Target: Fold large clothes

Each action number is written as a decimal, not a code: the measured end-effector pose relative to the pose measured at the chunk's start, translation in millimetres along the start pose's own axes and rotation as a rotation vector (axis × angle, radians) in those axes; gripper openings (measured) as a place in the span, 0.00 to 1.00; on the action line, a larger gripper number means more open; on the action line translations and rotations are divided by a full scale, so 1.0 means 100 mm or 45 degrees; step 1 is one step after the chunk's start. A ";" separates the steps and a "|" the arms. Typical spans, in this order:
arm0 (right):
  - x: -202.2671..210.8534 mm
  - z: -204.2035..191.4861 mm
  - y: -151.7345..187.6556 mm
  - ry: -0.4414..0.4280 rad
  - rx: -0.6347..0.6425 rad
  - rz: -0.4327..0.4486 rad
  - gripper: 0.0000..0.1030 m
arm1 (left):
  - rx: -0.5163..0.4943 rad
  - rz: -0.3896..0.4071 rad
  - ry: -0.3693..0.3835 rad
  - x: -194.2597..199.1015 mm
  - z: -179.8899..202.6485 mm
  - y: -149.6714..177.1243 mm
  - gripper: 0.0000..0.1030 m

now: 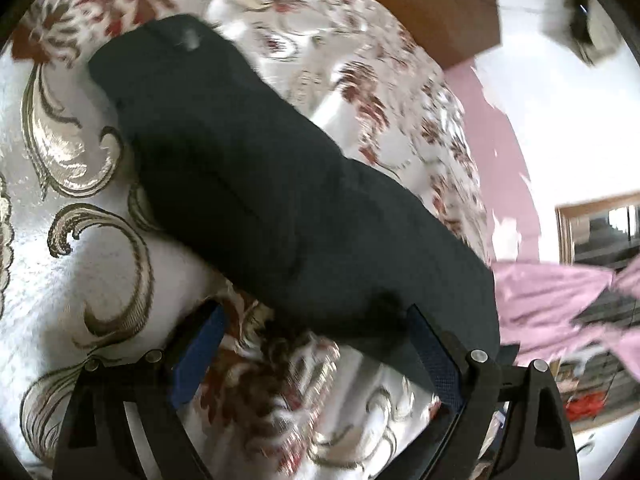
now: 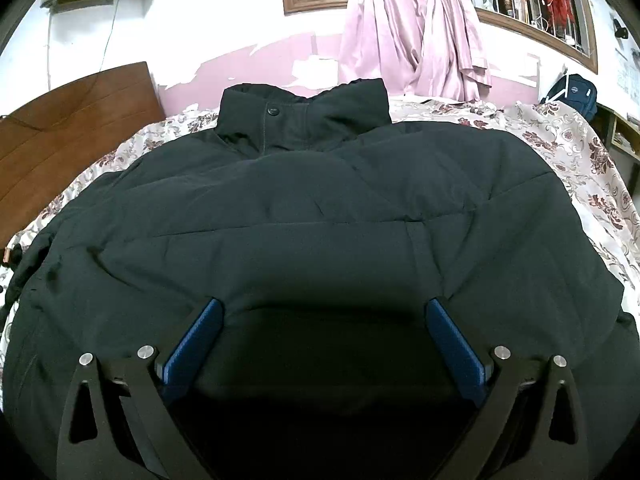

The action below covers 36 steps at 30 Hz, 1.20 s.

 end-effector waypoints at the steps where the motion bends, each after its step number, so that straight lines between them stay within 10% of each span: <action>1: 0.00 0.00 0.00 -0.003 -0.001 0.000 0.97 | 0.035 0.024 0.006 -0.02 -0.02 -0.04 0.86; 3: 0.01 0.01 0.00 -0.013 -0.008 -0.005 0.97 | 0.072 0.065 0.013 -0.02 -0.02 -0.11 0.81; 10: 0.19 0.05 0.00 -0.067 -0.045 -0.030 0.97 | -0.082 0.207 -0.039 0.02 0.23 -0.41 0.15; 23: 0.58 0.31 0.04 -0.117 -0.039 -0.014 0.97 | -0.753 0.458 0.003 0.77 1.89 -0.45 0.08; 30: 0.76 0.44 -0.12 -0.123 -0.066 0.102 0.97 | -1.361 0.465 0.071 0.83 3.09 0.52 0.08; 36: 0.92 0.56 -0.22 -0.123 -0.089 0.203 0.97 | -1.584 0.343 0.194 0.70 3.64 1.40 0.07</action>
Point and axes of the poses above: each gripper's, at about its wrist camera, not at the fingertips, and x roughly against the way its jaws point, z to its right, y to its underside, the point moved 10 cm from there along -x, roughly the way its jaws point, and after that the axes turned 4 degrees about y, right-handed, at the moved point
